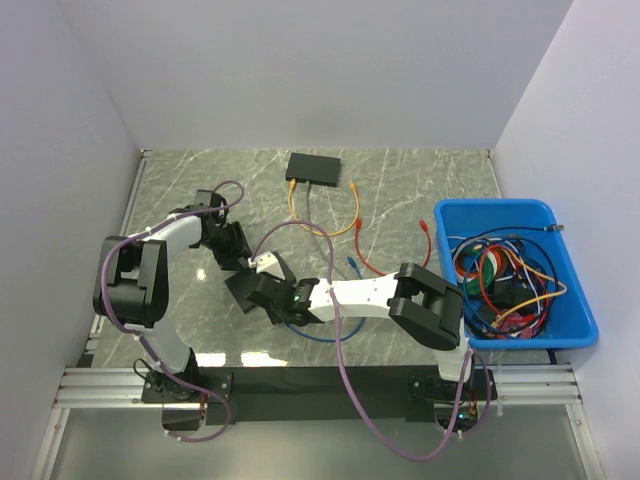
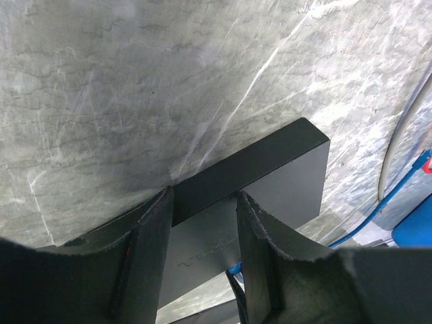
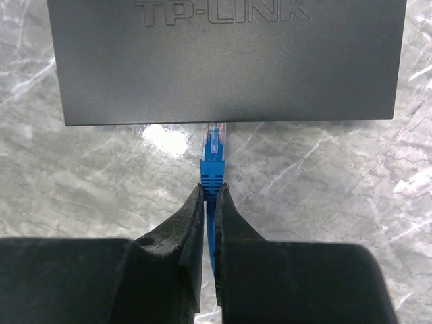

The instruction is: Insert the plug into the switch port

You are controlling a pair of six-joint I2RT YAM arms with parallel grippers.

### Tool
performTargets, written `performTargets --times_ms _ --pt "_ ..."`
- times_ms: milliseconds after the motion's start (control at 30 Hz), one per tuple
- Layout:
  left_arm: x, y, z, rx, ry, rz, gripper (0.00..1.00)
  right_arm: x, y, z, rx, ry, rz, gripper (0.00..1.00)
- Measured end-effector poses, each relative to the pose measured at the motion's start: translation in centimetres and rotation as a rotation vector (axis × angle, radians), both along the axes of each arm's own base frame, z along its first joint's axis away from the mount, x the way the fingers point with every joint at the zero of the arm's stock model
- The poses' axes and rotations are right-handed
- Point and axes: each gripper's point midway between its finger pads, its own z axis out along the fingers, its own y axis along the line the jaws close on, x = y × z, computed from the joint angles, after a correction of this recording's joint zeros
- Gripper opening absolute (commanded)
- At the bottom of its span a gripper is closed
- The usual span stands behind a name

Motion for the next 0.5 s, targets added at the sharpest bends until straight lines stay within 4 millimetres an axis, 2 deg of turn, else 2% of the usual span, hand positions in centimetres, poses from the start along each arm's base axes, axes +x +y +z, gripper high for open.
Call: performTargets --times_ms 333,500 --pt "-0.01 -0.06 -0.07 0.014 -0.003 -0.006 0.48 0.07 0.29 0.71 -0.006 0.002 0.004 0.0" --pt "0.15 -0.13 -0.02 0.024 -0.012 -0.013 0.48 0.07 0.37 -0.08 -0.025 0.009 0.004 0.0"
